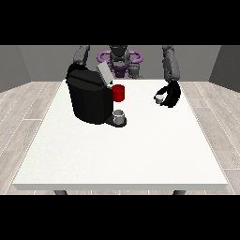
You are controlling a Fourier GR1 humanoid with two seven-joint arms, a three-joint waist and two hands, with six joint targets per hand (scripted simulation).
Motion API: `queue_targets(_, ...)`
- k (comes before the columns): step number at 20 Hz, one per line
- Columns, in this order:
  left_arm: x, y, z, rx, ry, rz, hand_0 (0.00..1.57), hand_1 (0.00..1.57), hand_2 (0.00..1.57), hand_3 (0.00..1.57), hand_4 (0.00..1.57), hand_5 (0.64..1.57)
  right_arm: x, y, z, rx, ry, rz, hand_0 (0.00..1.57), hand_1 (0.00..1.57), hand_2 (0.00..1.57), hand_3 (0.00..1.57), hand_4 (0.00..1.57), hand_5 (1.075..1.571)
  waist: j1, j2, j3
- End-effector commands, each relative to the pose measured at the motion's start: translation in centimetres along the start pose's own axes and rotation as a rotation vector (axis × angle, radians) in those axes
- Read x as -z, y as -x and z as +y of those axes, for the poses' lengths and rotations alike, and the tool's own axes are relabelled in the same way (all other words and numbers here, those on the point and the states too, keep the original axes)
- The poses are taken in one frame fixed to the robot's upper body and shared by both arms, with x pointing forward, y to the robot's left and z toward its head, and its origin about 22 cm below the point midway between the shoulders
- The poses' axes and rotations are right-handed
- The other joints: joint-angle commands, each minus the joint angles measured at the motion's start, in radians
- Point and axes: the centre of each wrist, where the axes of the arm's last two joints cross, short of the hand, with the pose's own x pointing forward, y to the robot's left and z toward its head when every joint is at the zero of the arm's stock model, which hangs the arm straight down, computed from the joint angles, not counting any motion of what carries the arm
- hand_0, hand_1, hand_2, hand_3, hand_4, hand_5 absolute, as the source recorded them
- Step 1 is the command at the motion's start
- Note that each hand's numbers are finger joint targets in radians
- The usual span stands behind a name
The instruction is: Insert the coffee pod into the coffee machine and close the lid
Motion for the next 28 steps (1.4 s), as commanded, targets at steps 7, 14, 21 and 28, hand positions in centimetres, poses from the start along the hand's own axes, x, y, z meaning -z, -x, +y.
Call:
queue_targets(7, -0.8, 2.0, 0.1, 0.029, 0.056, -0.017, 1.32, 1.32, 1.43, 1.41, 0.55, 1.571, -1.7, 0.6, -1.3, 0.004, -0.007, 0.054, 0.0, 0.0, 0.0, 0.0, 0.45, 1.571, -0.021, -0.06, -0.0043)
queue_targets(14, 3.7, -6.3, 1.7, 0.029, 0.095, -0.224, 1.34, 1.34, 1.4, 1.36, 0.59, 1.571, 0.0, 3.6, -3.7, -0.011, 0.049, 0.114, 0.0, 0.0, 0.0, 0.0, 0.49, 1.571, 0.05, -0.095, -0.0034)
queue_targets(21, 5.5, -9.7, 5.2, 0.017, 0.126, -0.291, 1.25, 1.25, 1.33, 1.29, 0.57, 1.571, -0.5, 4.4, -2.1, -0.024, 0.01, 0.118, 0.0, 0.0, 0.0, 0.0, 0.47, 1.571, 0.03, -0.114, -0.0035)
queue_targets(28, 7.9, -14.8, 9.8, 0.014, -0.009, -0.279, 1.25, 1.25, 1.33, 1.29, 0.56, 1.571, 1.4, 1.8, -0.1, 0.024, -0.064, 0.005, 0.0, 0.0, 0.0, 0.0, 0.5, 1.571, -0.062, -0.029, -0.0036)
